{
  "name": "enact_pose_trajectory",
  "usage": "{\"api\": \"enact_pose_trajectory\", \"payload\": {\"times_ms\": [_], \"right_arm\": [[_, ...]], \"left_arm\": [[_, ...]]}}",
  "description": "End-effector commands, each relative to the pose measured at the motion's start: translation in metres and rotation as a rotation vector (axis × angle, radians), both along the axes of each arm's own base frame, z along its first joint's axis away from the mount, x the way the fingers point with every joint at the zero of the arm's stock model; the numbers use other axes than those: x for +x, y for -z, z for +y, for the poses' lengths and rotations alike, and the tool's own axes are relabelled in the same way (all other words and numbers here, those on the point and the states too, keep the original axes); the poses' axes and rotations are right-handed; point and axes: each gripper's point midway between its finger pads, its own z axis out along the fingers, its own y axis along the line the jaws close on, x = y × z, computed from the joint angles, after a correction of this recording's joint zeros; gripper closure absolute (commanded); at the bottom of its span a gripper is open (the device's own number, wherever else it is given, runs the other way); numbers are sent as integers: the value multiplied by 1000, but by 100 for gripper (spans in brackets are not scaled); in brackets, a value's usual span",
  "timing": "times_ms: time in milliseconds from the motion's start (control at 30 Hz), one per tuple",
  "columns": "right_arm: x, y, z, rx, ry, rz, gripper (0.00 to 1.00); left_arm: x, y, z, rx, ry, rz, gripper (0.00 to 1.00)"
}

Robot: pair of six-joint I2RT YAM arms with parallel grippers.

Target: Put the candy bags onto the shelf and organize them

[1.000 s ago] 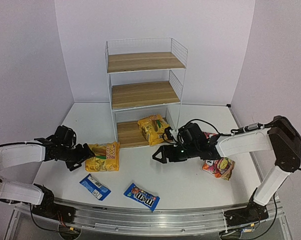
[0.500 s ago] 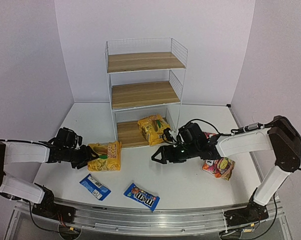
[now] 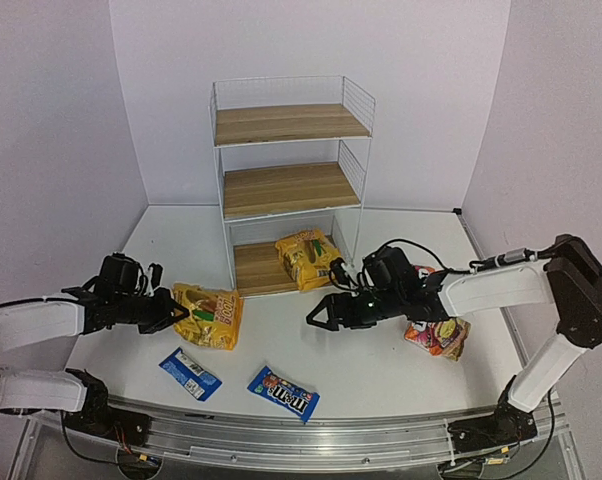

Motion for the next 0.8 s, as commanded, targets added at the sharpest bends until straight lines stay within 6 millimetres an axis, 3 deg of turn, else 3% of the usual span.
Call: {"api": "enact_pose_trajectory", "payload": {"times_ms": [0, 100, 200, 333, 467, 567, 633, 767], "right_arm": [[-22, -32, 9, 75, -148, -17, 19], [-36, -47, 8, 71, -245, -41, 19], [-47, -66, 1, 66, -307, -93, 19], [-55, -97, -11, 57, -350, -186, 18], [-71, -122, -19, 35, -470, -252, 17], [-83, -136, -27, 2, -594, -334, 17], [-89, -142, -32, -14, -666, -394, 15], [-100, -165, -28, 59, -758, -478, 11]], "left_arm": [[-17, -72, -31, -127, 262, -234, 100], [-32, -113, -51, -256, 392, -376, 100], [-39, -138, -62, -262, 465, -474, 100], [-58, -168, -94, -276, 653, -569, 100], [-83, -170, -143, -268, 892, -592, 100], [-115, -169, -177, -304, 1139, -612, 100], [-131, -169, -191, -325, 1270, -645, 100], [-143, -164, -208, -323, 1427, -632, 100]]}}
